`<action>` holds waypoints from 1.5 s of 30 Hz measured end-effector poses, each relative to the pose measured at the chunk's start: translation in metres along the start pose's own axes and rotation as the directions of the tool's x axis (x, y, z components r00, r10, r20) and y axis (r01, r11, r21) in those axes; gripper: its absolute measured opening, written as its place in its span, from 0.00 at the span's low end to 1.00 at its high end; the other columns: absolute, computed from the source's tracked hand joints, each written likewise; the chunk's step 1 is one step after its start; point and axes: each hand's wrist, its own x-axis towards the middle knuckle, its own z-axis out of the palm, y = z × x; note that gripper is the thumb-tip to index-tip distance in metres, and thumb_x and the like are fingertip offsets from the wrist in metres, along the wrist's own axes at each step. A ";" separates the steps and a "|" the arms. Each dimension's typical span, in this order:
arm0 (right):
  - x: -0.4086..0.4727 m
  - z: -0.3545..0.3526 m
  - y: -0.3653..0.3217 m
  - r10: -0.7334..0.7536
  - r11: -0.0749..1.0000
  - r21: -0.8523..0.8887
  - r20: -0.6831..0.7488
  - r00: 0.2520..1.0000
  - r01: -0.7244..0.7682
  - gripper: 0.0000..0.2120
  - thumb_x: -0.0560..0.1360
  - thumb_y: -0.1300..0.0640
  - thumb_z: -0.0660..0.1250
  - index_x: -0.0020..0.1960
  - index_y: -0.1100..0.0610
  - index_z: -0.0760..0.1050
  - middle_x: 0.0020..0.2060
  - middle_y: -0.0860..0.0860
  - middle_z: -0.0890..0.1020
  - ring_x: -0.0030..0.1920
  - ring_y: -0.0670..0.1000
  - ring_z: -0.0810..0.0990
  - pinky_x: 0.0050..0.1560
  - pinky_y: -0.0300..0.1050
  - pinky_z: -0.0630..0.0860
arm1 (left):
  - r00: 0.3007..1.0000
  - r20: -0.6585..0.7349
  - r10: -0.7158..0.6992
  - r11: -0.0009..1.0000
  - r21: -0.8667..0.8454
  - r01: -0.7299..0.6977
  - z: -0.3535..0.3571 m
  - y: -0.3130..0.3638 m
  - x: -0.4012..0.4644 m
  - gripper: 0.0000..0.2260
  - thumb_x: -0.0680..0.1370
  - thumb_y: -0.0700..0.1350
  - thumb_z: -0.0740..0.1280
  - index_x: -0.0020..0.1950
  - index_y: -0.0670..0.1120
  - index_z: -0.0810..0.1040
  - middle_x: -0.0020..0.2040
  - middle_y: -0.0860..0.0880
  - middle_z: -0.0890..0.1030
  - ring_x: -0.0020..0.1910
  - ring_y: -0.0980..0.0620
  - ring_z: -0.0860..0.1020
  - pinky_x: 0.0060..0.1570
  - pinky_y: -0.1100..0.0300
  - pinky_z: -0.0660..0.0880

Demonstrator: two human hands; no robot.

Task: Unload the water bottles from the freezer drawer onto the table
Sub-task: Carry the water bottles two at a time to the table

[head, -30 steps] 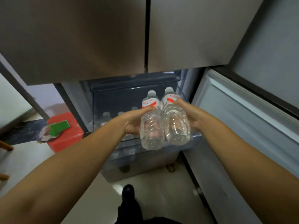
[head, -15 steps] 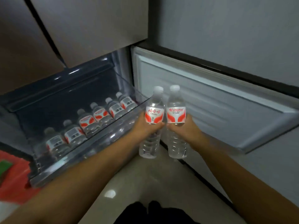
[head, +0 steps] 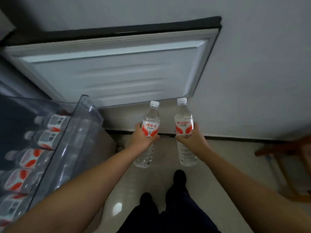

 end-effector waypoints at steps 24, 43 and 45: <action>-0.040 -0.336 0.161 0.345 0.929 0.318 -0.557 0.756 -0.189 0.34 0.68 0.59 0.75 0.68 0.55 0.61 0.53 0.51 0.77 0.51 0.50 0.79 0.46 0.42 0.77 | 0.805 0.554 0.212 0.901 0.209 -0.381 0.359 0.215 0.031 0.27 0.71 0.47 0.75 0.63 0.45 0.65 0.51 0.48 0.76 0.50 0.47 0.77 0.51 0.54 0.74; -0.097 -0.483 0.263 0.694 0.701 0.713 -0.681 0.233 -0.005 0.34 0.68 0.61 0.76 0.68 0.57 0.61 0.55 0.53 0.77 0.51 0.48 0.79 0.46 0.40 0.78 | 0.247 0.966 0.082 0.717 0.115 -0.688 0.643 0.346 -0.010 0.28 0.68 0.47 0.76 0.62 0.48 0.66 0.53 0.49 0.77 0.52 0.49 0.78 0.48 0.56 0.76; -0.101 -0.496 0.265 0.710 0.686 0.726 -0.679 0.187 0.035 0.33 0.69 0.62 0.75 0.68 0.57 0.61 0.53 0.51 0.76 0.49 0.46 0.77 0.43 0.35 0.75 | 0.185 0.981 0.055 0.685 0.097 -0.722 0.669 0.363 -0.020 0.28 0.70 0.47 0.75 0.64 0.48 0.65 0.53 0.50 0.76 0.51 0.51 0.77 0.43 0.62 0.72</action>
